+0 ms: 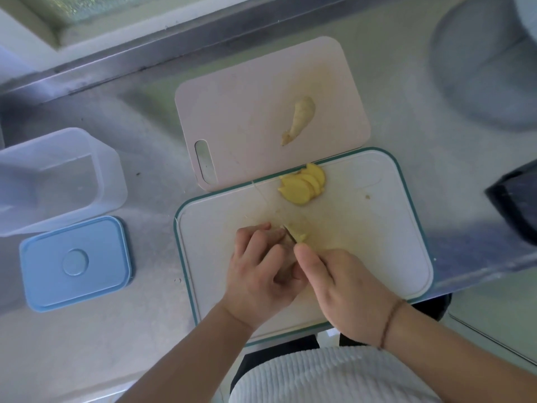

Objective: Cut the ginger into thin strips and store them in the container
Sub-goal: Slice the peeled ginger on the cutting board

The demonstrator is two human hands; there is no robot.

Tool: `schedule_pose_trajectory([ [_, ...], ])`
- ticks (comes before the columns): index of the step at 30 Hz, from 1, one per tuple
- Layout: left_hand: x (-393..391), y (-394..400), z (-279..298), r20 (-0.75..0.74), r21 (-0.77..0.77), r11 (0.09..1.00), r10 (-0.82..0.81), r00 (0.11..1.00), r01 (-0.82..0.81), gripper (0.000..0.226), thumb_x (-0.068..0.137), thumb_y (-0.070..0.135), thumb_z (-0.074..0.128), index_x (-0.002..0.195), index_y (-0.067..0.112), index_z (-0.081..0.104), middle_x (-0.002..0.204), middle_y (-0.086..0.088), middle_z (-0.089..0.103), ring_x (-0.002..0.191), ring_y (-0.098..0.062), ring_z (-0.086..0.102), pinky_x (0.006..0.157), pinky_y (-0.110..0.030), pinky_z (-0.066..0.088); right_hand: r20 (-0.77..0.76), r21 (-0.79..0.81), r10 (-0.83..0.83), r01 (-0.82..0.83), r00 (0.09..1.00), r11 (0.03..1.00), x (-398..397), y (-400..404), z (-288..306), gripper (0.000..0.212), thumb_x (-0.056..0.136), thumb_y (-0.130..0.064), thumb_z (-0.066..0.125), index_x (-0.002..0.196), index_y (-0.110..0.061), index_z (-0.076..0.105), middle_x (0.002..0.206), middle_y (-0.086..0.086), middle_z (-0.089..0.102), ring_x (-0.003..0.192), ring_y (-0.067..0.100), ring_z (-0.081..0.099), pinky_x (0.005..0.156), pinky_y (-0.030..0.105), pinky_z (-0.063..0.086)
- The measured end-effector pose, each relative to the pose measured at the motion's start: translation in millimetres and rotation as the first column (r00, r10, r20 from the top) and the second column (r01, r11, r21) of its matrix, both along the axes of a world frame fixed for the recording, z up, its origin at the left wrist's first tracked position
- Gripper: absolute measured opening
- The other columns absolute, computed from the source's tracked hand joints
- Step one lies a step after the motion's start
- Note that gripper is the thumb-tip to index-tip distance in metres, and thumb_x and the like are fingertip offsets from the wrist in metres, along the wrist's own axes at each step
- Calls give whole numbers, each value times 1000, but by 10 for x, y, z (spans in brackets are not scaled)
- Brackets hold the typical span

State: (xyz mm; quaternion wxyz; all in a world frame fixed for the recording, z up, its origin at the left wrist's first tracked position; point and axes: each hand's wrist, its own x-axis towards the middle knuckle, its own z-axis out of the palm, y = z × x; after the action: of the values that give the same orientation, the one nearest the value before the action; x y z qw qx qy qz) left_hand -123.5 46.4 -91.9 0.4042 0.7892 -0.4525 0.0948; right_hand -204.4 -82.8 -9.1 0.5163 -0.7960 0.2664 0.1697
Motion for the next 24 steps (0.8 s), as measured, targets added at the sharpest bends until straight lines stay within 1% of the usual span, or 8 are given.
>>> schedule_pose_trajectory([
  [2, 5, -8, 3, -4, 1, 1000, -5, 1000, 5, 25, 77, 16, 74, 87, 15, 51, 99, -2, 52, 93, -22, 52, 87, -35, 50, -6, 3, 2, -2, 1000, 1000, -9, 10, -5, 87, 80, -79, 11, 65, -4, 51, 49, 3, 39, 48, 15, 40, 54, 33, 40],
  [8, 10, 11, -44, 20, 19, 1000, 10, 1000, -10, 36, 65, 11, 82, 86, 14, 52, 99, -4, 51, 93, -24, 54, 100, -26, 42, -59, 15, -45, 46, 997, 999, -259, 32, 93, 58, 85, -67, 22, 55, -19, 33, 46, -6, 35, 48, 10, 33, 51, 19, 32],
  [13, 6, 23, -47, -5, 23, 1000, 11, 1000, -11, 33, 70, 15, 81, 87, 13, 52, 96, -9, 58, 90, -28, 52, 95, -29, 46, -15, 49, -25, 26, 1000, 998, 14, 15, 1, 77, 82, -70, 18, 62, -2, 49, 47, -3, 36, 46, 10, 35, 48, 25, 34],
  [15, 2, 21, -36, 7, 34, 999, 12, 1000, -12, 38, 66, 12, 84, 87, 13, 52, 90, -14, 62, 90, -27, 53, 100, -25, 41, -38, 35, -39, 40, 999, 999, -102, 20, 58, 67, 83, -69, 20, 55, -11, 41, 43, -6, 34, 44, 9, 33, 48, 20, 31],
  [18, 24, 5, -20, 27, 24, 1000, -1, 1000, 0, 44, 58, 6, 84, 87, 13, 51, 97, -6, 52, 93, -24, 53, 101, -23, 39, -116, 31, -34, 38, 993, 999, -289, 25, 148, 59, 84, -68, 21, 54, -19, 30, 42, -8, 33, 45, 8, 31, 50, 20, 34],
  [20, 22, 2, -22, 16, 20, 1000, -15, 1000, 14, 44, 58, 6, 83, 89, 13, 52, 100, -4, 49, 94, -23, 52, 98, -25, 43, -162, 54, -35, 44, 986, 998, -317, -5, 151, 60, 84, -69, 21, 53, -18, 29, 41, -7, 32, 45, 7, 31, 51, 22, 36],
  [22, 26, 18, -18, 7, 28, 999, -27, 1000, 27, 44, 60, 8, 82, 92, 14, 52, 104, -4, 51, 95, -23, 53, 99, -27, 43, -202, 79, -48, 65, 978, 995, -291, -22, 143, 66, 82, -73, 20, 51, -16, 32, 42, -5, 34, 46, 9, 37, 59, 33, 45],
  [24, 31, 24, -14, 7, 42, 999, -29, 1000, 29, 43, 62, 9, 81, 94, 14, 53, 106, -4, 51, 94, -24, 54, 99, -27, 42, -242, 74, -58, 78, 969, 994, -265, -21, 177, 69, 79, -75, 19, 51, -14, 36, 45, -2, 37, 49, 13, 42, 66, 37, 47],
])
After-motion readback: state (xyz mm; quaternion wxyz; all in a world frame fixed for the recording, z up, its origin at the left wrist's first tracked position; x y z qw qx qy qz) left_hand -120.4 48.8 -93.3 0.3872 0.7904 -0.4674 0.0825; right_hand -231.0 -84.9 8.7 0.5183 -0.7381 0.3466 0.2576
